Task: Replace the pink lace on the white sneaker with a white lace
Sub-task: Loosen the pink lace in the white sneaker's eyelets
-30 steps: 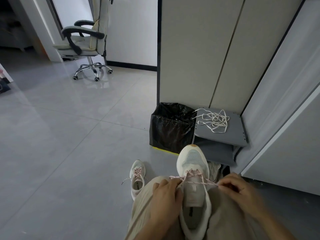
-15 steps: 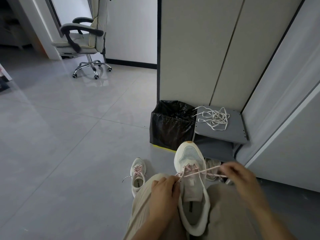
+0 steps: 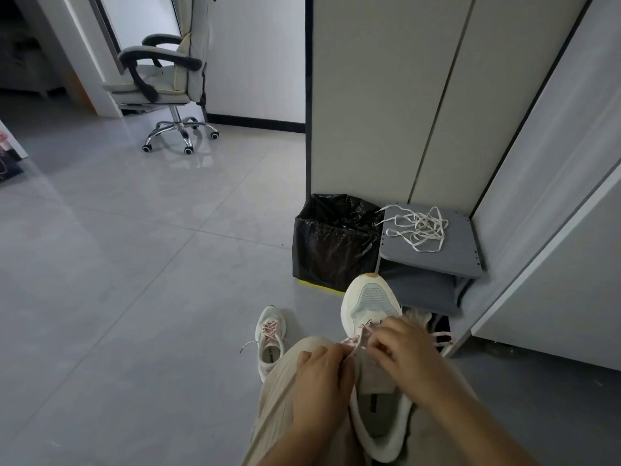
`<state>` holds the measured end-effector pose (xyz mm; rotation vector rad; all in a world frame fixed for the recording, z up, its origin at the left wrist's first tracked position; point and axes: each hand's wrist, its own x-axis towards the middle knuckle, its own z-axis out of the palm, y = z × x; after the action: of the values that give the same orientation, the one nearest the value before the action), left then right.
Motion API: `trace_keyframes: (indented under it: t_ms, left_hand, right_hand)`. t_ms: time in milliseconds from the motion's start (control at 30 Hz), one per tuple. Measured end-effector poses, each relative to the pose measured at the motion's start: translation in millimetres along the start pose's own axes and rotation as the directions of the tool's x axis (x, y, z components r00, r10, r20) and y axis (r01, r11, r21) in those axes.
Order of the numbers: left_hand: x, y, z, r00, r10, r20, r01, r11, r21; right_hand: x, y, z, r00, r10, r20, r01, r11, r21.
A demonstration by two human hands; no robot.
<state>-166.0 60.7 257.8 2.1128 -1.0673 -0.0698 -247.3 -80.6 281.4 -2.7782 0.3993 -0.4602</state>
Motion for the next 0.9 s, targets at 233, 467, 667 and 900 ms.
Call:
trace_keyframes:
  t_ms: [233,467,667,900]
  left_hand:
    - [5.2,10.6,-10.2,0.998,-0.009,-0.059,0.015,0.995,0.103]
    - [1.4,8.7,-2.5,1.0,-0.015,0.009,0.014,0.997,0.07]
    - [2.2,11.8,-12.9,0.991,0.076,-0.111,-0.038,0.949,0.313]
    - [4.2,14.7,-16.3,0.993,0.113,-0.024,-0.103,0.958,0.269]
  right_hand:
    - [-40.9,78.8,-53.5,0.884,0.462,-0.075,-0.458,0.887,0.066]
    - [-12.8,22.6,-33.0,0.97,0.236,-0.05,-0.23,0.967,0.108]
    - [2.0,-7.9,-9.5,0.921,0.36,0.147,-0.383,0.905,0.186]
    - [-11.6,-1.1,-9.9,0.822,0.563,0.085,-0.562,0.78,0.273]
